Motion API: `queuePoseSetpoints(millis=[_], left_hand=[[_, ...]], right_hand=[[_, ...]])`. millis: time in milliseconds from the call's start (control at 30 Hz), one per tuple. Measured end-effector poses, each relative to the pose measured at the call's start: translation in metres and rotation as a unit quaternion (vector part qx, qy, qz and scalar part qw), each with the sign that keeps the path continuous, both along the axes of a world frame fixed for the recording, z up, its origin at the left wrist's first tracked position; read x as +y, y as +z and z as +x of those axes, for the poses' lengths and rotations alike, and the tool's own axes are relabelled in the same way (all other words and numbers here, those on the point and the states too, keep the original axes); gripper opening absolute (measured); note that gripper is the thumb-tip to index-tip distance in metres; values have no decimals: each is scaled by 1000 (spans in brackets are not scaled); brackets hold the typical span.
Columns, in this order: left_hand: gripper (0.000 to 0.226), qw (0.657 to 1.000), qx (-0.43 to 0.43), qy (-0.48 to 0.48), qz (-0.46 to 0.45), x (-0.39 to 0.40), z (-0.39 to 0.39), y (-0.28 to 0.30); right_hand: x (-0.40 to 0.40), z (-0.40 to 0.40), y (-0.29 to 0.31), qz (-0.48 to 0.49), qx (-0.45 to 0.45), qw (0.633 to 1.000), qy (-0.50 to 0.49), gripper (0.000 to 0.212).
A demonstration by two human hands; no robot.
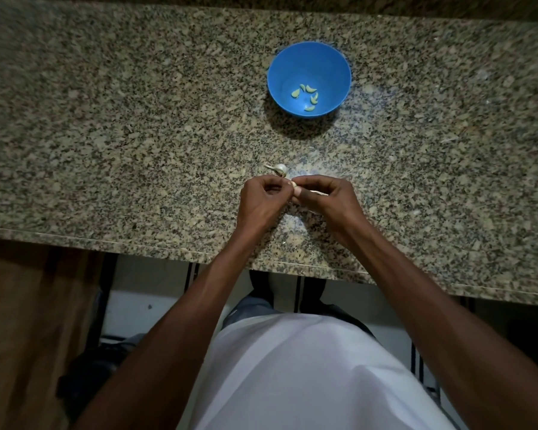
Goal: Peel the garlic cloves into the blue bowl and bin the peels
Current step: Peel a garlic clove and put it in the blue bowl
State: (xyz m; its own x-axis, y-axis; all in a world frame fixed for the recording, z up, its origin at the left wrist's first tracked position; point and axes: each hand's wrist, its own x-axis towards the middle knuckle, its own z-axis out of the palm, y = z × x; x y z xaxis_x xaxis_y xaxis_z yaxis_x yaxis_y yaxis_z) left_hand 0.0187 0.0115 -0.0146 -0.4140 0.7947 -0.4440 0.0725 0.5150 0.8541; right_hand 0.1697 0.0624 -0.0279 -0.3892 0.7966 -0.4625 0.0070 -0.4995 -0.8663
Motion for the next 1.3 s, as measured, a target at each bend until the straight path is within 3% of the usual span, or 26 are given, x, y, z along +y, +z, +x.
queuePoseSetpoints(millis=[133,267,500,667,867,933,1133,1300], left_hand=[[16,1000,-9,5,6,-4,0,-5],[15,1000,-16,11,3,-8,-1,-9],[20,999,-8,-32,39,-12,-3,-7],[18,999,-12,11,27,-10,-2,-8],[15,992,123,-31,-2,-8,5,-11],[18,995,97,-21,-1,-7,6,-12],[18,994,-91,61,15,-8,4,-13],[22,990,-114,76,16,-8,3,-12]], right_hand=[[-3,-2,-3,-58,38,997,-20,17],[-6,-1,-7,-89,40,995,-29,27],[-5,2,-6,-49,-14,999,-15,21],[-4,3,-2,-16,-46,999,-12,21],[-2,3,4,27,-50,998,39,21],[1,1,3,29,-55,998,17,20],[0,-11,0,65,-95,993,-23,11],[-3,-14,0,39,-49,997,-35,8]])
